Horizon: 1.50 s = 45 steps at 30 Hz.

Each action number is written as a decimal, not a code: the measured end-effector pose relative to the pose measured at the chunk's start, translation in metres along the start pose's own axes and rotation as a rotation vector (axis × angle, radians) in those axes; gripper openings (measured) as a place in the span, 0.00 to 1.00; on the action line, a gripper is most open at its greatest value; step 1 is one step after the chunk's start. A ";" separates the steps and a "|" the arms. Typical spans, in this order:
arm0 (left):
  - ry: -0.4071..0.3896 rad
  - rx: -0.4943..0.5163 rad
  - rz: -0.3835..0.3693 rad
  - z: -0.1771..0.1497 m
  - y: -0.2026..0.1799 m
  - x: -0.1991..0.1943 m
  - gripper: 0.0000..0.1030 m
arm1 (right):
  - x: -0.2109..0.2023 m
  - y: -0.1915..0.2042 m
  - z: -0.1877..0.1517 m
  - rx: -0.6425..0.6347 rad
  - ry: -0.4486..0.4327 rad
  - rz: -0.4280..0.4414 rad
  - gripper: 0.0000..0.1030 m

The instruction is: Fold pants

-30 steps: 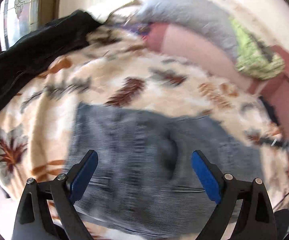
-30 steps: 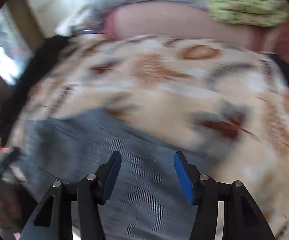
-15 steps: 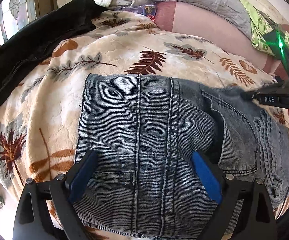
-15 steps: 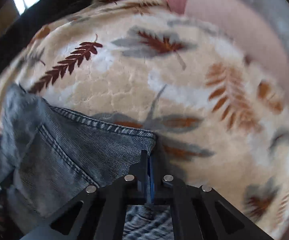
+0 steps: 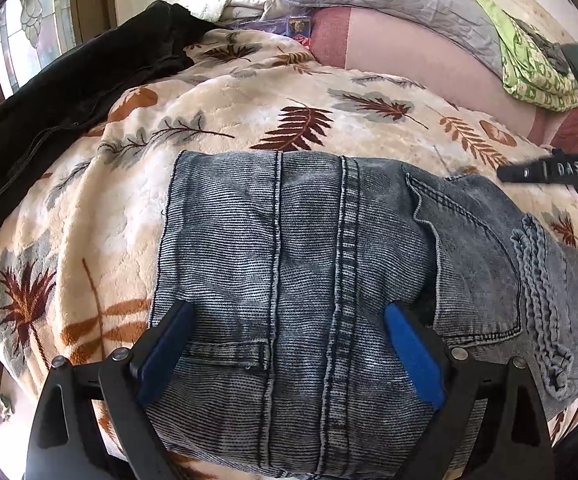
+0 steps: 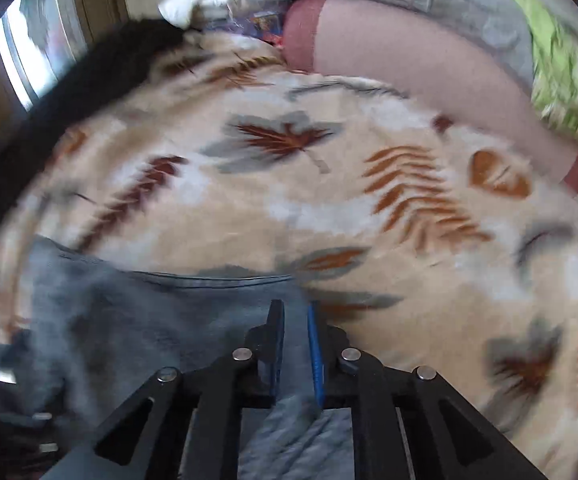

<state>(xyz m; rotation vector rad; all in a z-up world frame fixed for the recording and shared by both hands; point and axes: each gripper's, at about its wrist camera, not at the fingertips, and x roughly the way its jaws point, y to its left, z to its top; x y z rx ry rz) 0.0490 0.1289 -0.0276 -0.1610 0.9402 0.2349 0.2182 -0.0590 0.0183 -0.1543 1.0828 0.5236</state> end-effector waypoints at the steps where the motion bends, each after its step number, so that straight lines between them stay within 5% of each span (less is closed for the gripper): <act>1: -0.001 -0.012 -0.007 0.001 0.001 -0.002 0.93 | 0.019 0.000 -0.003 -0.003 0.073 -0.004 0.33; 2: -0.005 -0.025 -0.018 0.002 0.003 -0.004 0.93 | 0.038 0.001 -0.009 -0.008 0.165 -0.015 0.48; 4: -0.031 -0.084 -0.066 0.007 0.013 -0.019 0.93 | 0.031 0.003 -0.008 -0.011 0.096 -0.039 0.48; 8: -0.129 -0.318 -0.168 -0.003 0.056 -0.072 0.93 | -0.025 0.008 -0.016 0.011 -0.048 0.045 0.51; 10: -0.122 -0.466 -0.249 -0.016 0.077 -0.083 0.93 | -0.046 0.008 -0.030 0.003 -0.099 0.080 0.64; 13: -0.064 -0.631 -0.318 -0.037 0.094 -0.084 0.93 | -0.056 0.004 -0.061 0.030 -0.109 0.151 0.66; 23: 0.064 -0.840 -0.413 -0.064 0.093 -0.037 0.93 | -0.055 -0.020 -0.102 0.130 -0.085 0.233 0.66; 29: 0.048 -0.838 -0.449 -0.064 0.090 -0.029 0.90 | -0.064 -0.013 -0.098 0.129 -0.083 0.259 0.66; 33: 0.052 -0.797 -0.389 -0.058 0.092 -0.024 0.31 | -0.055 -0.002 -0.074 0.163 -0.023 0.355 0.66; 38: 0.041 -0.777 -0.390 -0.057 0.091 -0.023 0.25 | -0.022 0.006 -0.056 0.331 0.095 0.549 0.66; 40: 0.030 -0.761 -0.380 -0.056 0.090 -0.025 0.21 | 0.023 0.016 -0.065 0.355 0.260 0.538 0.69; 45: -0.016 -0.675 -0.339 -0.045 0.081 -0.034 0.16 | 0.002 -0.001 -0.059 0.461 0.206 0.619 0.69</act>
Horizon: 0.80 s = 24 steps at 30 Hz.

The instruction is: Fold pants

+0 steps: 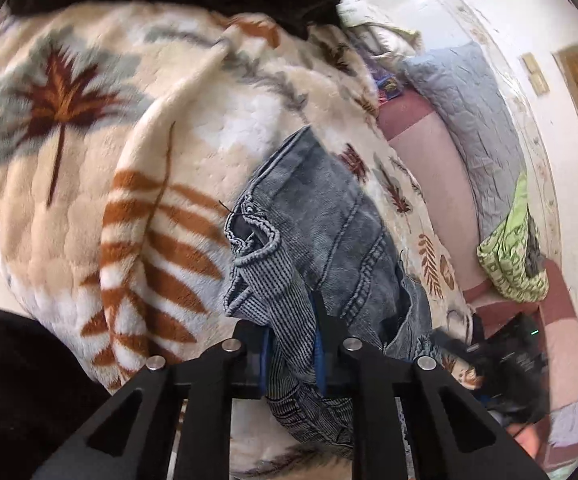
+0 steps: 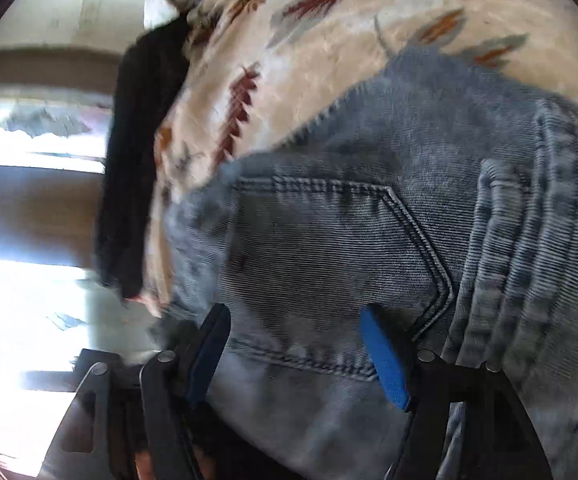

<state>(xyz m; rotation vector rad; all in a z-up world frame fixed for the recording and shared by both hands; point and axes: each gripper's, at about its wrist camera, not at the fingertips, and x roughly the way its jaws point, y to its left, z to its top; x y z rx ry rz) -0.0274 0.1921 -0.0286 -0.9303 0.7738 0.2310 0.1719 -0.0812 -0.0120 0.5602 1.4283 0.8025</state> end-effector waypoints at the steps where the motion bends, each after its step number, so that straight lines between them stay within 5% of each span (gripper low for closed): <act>1: -0.008 0.016 0.007 0.000 -0.004 0.000 0.16 | -0.008 0.002 -0.001 -0.015 -0.020 0.008 0.69; 4: -0.030 0.052 0.028 -0.001 -0.014 -0.001 0.14 | 0.017 -0.019 -0.005 0.018 0.053 -0.056 0.70; 7: -0.052 0.125 0.049 -0.002 -0.033 -0.008 0.13 | -0.001 -0.024 -0.006 0.058 0.019 0.042 0.69; 12: -0.135 0.328 0.065 -0.011 -0.096 -0.026 0.12 | -0.074 -0.046 -0.022 0.052 -0.159 0.053 0.69; 16: -0.189 0.531 0.048 -0.038 -0.165 -0.032 0.11 | -0.133 -0.105 -0.049 0.153 -0.293 0.061 0.69; 24: -0.145 0.957 -0.037 -0.158 -0.282 -0.004 0.11 | -0.239 -0.199 -0.081 0.358 -0.583 0.140 0.69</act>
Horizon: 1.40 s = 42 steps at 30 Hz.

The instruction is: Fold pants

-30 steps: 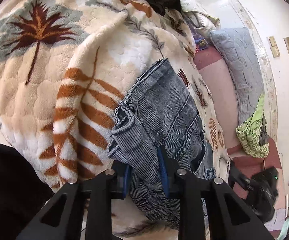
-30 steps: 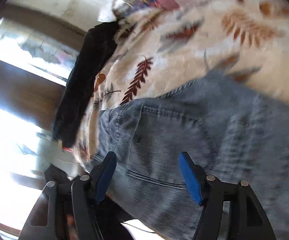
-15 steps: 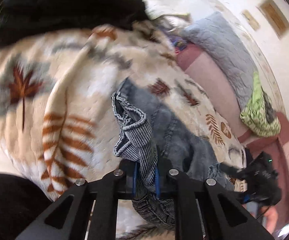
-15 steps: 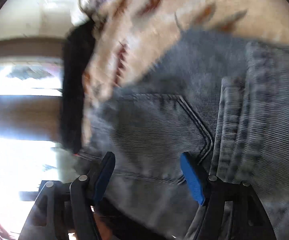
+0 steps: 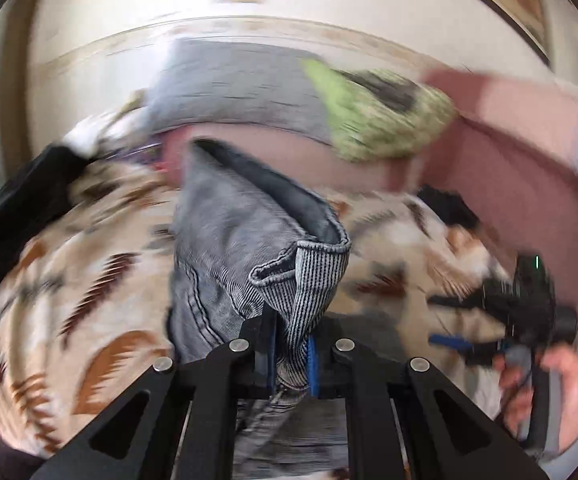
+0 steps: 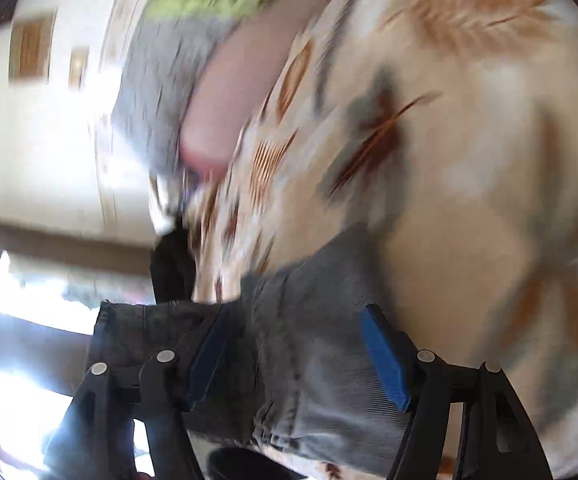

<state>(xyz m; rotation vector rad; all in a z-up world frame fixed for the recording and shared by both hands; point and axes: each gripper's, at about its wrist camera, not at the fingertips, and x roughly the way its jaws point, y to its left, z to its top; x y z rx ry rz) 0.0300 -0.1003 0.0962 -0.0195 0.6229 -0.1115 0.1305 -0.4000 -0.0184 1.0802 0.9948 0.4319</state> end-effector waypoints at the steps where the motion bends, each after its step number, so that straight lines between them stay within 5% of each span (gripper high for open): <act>1: 0.028 0.048 -0.016 -0.006 -0.022 0.012 0.11 | -0.011 -0.006 0.005 0.013 -0.032 0.002 0.69; 6: 0.374 0.204 -0.048 -0.068 -0.085 0.105 0.11 | -0.043 -0.034 0.016 0.048 -0.092 0.010 0.69; 8: 0.322 0.276 -0.013 -0.076 -0.096 0.102 0.12 | -0.040 -0.034 0.014 0.041 -0.087 0.003 0.69; 12: 0.312 0.202 -0.047 -0.056 -0.083 0.094 0.11 | -0.039 -0.040 0.015 0.041 -0.069 0.007 0.69; 16: 0.221 0.229 -0.048 -0.048 -0.083 0.060 0.10 | -0.038 -0.040 0.013 0.030 -0.074 0.006 0.69; 20: 0.362 0.354 -0.046 -0.083 -0.103 0.095 0.19 | -0.036 -0.032 0.009 -0.008 -0.093 -0.037 0.69; 22: 0.337 0.376 -0.033 -0.092 -0.105 0.098 0.26 | -0.035 -0.026 0.007 -0.038 -0.101 -0.058 0.69; 24: 0.327 0.329 -0.135 -0.082 -0.104 0.078 0.48 | -0.041 -0.017 0.003 -0.089 -0.119 -0.084 0.69; 27: 0.250 0.223 -0.253 -0.056 -0.082 0.040 0.62 | -0.047 -0.004 -0.003 -0.126 -0.119 -0.070 0.69; 31: 0.093 0.101 -0.187 -0.030 -0.023 -0.006 0.70 | -0.042 0.022 -0.025 -0.161 -0.024 0.051 0.69; 33: 0.067 0.019 -0.089 -0.023 0.016 -0.009 0.71 | -0.035 0.033 -0.034 -0.168 0.029 0.102 0.69; 35: 0.118 -0.064 0.005 -0.021 0.054 0.005 0.71 | -0.019 0.046 -0.047 -0.156 0.120 0.178 0.69; 37: 0.173 -0.148 0.017 -0.028 0.080 0.017 0.71 | -0.005 0.048 -0.059 -0.144 0.179 0.198 0.70; 39: 0.251 -0.144 0.007 -0.041 0.084 0.038 0.71 | 0.014 0.038 -0.071 -0.152 0.216 0.098 0.72; 41: 0.404 -0.071 0.000 -0.065 0.072 0.067 0.71 | 0.038 -0.001 -0.082 -0.090 0.262 -0.113 0.69; 42: 0.398 -0.046 0.014 -0.073 0.067 0.069 0.72 | 0.036 -0.011 -0.082 -0.071 0.234 -0.078 0.63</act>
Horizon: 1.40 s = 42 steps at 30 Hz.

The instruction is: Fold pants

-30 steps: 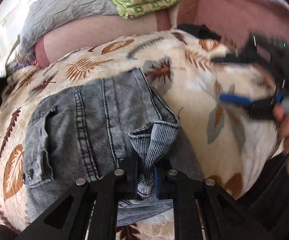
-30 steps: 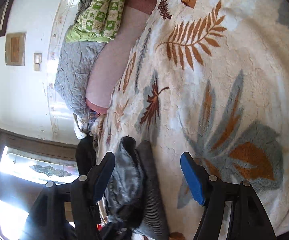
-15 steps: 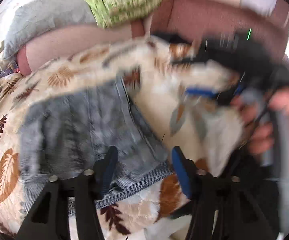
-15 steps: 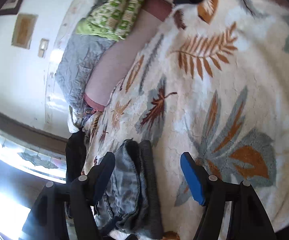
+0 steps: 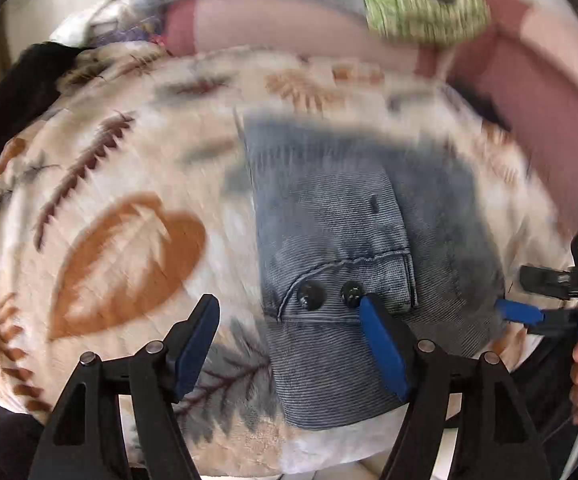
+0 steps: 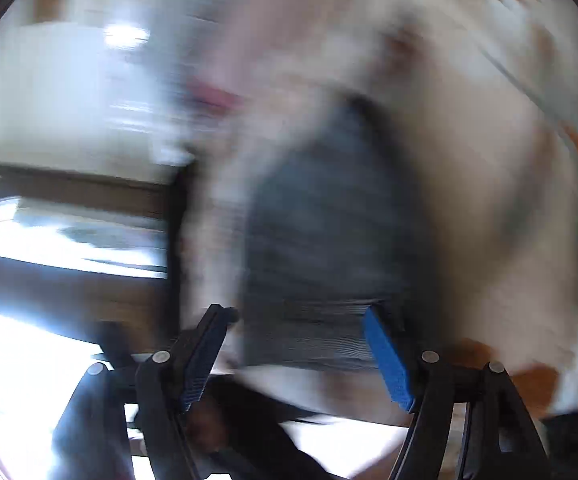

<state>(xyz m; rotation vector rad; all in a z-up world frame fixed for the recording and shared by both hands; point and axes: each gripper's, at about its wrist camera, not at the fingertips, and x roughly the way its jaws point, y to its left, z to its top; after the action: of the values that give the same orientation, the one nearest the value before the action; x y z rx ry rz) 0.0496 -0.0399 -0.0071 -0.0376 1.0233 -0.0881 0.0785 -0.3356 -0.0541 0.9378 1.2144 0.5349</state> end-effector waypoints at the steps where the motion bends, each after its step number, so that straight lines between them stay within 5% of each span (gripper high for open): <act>1: -0.038 0.007 0.009 -0.003 -0.001 -0.002 0.72 | -0.005 -0.001 0.000 0.017 -0.006 0.029 0.63; 5: -0.136 -0.053 -0.046 0.001 0.003 -0.038 0.71 | -0.027 0.029 0.004 -0.065 -0.065 -0.060 0.66; 7: -0.187 -0.027 -0.049 0.002 -0.005 -0.048 0.72 | -0.031 0.048 0.004 -0.110 -0.079 -0.028 0.66; 11: -0.010 0.102 -0.017 -0.010 -0.025 0.003 0.73 | -0.014 0.063 0.003 -0.142 -0.052 0.056 0.72; 13: -0.057 0.119 -0.008 -0.014 -0.029 0.005 0.77 | 0.023 0.041 -0.001 -0.110 0.050 -0.079 0.72; 16: -0.049 0.109 -0.025 -0.010 -0.026 -0.003 0.78 | 0.022 0.030 0.000 -0.038 0.050 -0.040 0.66; 20: -0.054 0.146 -0.020 -0.008 -0.029 0.000 0.78 | 0.001 0.082 0.026 -0.147 -0.023 -0.007 0.67; 26: -0.055 0.137 -0.034 -0.011 -0.027 0.006 0.81 | 0.046 0.112 0.081 -0.157 0.041 0.090 0.69; 28: -0.049 0.124 -0.047 -0.010 -0.024 0.009 0.82 | 0.073 0.092 0.091 -0.148 0.056 -0.020 0.69; 30: -0.036 0.107 -0.064 -0.011 -0.021 0.012 0.83 | 0.096 0.054 0.092 -0.032 0.087 -0.078 0.39; 32: -0.039 0.099 -0.078 -0.011 -0.019 0.013 0.84 | 0.081 0.052 0.085 -0.054 0.060 -0.067 0.34; 34: -0.040 0.078 -0.105 -0.011 -0.015 0.011 0.84 | 0.068 0.060 0.078 -0.074 0.054 -0.088 0.38; 36: -0.045 0.055 -0.131 -0.010 -0.011 0.005 0.84 | 0.049 0.075 0.067 -0.126 0.022 -0.116 0.64; 40: -0.133 -0.012 -0.183 -0.007 0.003 -0.026 0.84 | 0.017 0.077 0.034 -0.171 -0.005 -0.074 0.68; 42: -0.144 -0.031 -0.165 -0.010 0.009 -0.030 0.84 | 0.021 0.065 0.022 -0.176 0.012 -0.137 0.68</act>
<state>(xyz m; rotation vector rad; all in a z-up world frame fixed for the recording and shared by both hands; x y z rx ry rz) 0.0265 -0.0278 0.0127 -0.1546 0.8763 -0.2172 0.1133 -0.2911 -0.0100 0.6985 1.2117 0.5290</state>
